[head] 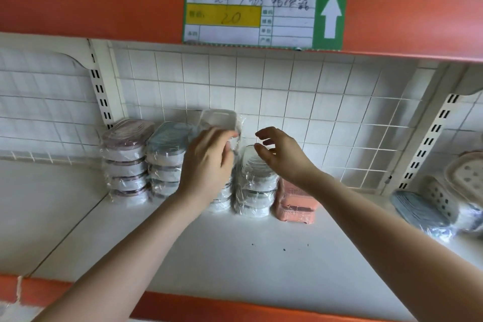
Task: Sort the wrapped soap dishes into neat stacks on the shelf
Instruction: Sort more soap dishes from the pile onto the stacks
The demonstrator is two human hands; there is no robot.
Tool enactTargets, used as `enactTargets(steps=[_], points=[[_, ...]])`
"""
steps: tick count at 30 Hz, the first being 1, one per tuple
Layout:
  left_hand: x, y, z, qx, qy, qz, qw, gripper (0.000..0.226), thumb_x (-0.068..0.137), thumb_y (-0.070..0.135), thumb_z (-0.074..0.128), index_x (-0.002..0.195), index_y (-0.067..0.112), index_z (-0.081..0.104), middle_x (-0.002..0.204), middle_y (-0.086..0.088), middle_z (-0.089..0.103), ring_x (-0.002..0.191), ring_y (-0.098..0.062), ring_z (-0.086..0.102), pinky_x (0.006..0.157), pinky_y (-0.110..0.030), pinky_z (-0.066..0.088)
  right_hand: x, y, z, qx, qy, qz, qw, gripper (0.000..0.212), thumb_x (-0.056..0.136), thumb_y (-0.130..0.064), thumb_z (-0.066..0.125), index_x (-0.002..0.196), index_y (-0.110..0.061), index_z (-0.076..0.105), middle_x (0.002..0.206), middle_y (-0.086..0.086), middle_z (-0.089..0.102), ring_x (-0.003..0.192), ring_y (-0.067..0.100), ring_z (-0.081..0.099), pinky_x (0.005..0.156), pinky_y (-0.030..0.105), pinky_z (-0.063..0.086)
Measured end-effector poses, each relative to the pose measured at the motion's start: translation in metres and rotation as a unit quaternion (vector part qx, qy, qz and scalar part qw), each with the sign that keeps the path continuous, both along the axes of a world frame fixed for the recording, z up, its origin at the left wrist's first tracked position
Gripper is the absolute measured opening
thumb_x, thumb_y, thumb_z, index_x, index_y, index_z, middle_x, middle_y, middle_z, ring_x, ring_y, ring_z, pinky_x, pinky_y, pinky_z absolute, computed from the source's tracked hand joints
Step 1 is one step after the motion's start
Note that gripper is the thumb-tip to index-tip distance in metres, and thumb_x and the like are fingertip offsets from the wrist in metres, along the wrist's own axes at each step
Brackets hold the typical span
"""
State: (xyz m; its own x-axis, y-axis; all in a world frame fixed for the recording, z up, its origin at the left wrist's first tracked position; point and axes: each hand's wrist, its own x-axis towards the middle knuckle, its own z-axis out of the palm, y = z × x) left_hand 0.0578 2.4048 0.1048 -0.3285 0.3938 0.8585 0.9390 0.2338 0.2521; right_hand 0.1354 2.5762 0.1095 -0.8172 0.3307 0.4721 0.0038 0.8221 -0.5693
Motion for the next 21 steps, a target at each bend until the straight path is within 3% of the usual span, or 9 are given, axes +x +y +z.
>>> enactTargets(steps=[4, 8, 11, 16, 21], points=[[0.039, 0.034, -0.009, -0.046, 0.010, -0.082, 0.996, 0.024, 0.083, 0.011, 0.047, 0.095, 0.010, 0.067, 0.091, -0.001, 0.069, 0.081, -0.022, 0.064, 0.069, -0.033, 0.053, 0.038, 0.024, -0.011, 0.042, -0.014, -0.043, 0.998, 0.033, 0.092, -0.026, 0.059, 0.121, -0.011, 0.056, 0.119, 0.007, 0.059, 0.104, 0.020, 0.058, 0.090, 0.034, 0.047], [0.075, 0.075, -0.019, -0.110, -0.016, -0.093, 0.989, 0.021, 0.082, 0.016, 0.051, 0.093, 0.019, 0.068, 0.089, 0.005, 0.070, 0.080, -0.019, 0.065, 0.063, -0.028, 0.053, 0.090, 0.055, -0.019, 0.078, -0.043, -0.105, 0.990, 0.035, 0.091, -0.028, 0.060, 0.121, -0.011, 0.057, 0.120, 0.007, 0.059, 0.111, 0.022, 0.056, 0.090, 0.027, 0.042], [0.098, 0.111, -0.030, -0.172, -0.026, -0.108, 0.979, 0.018, 0.084, 0.019, 0.054, 0.098, 0.019, 0.065, 0.096, 0.002, 0.070, 0.090, -0.023, 0.065, 0.069, -0.031, 0.052, 0.135, 0.080, -0.023, 0.092, -0.067, -0.159, 0.981, 0.035, 0.091, -0.031, 0.059, 0.121, -0.013, 0.056, 0.118, 0.008, 0.059, 0.107, 0.025, 0.057, 0.088, 0.035, 0.044], [0.145, 0.167, -0.044, -0.242, -0.080, -0.138, 0.957, 0.025, 0.092, 0.028, 0.042, 0.108, 0.018, 0.059, 0.107, 0.002, 0.064, 0.101, -0.022, 0.060, 0.077, -0.035, 0.049, 0.209, 0.117, -0.032, 0.088, -0.072, -0.217, 0.970, 0.034, 0.089, -0.027, 0.062, 0.117, -0.009, 0.059, 0.114, 0.009, 0.061, 0.104, 0.028, 0.057, 0.085, 0.027, 0.038], [0.201, 0.213, -0.050, -0.272, -0.081, -0.164, 0.945, 0.021, 0.093, 0.025, 0.045, 0.110, 0.020, 0.055, 0.113, 0.004, 0.062, 0.102, -0.024, 0.058, 0.077, -0.033, 0.047, 0.275, 0.144, -0.040, 0.070, -0.077, -0.257, 0.961, 0.030, 0.087, -0.025, 0.061, 0.115, -0.011, 0.061, 0.110, 0.010, 0.059, 0.103, 0.027, 0.055, 0.083, 0.024, 0.037]])
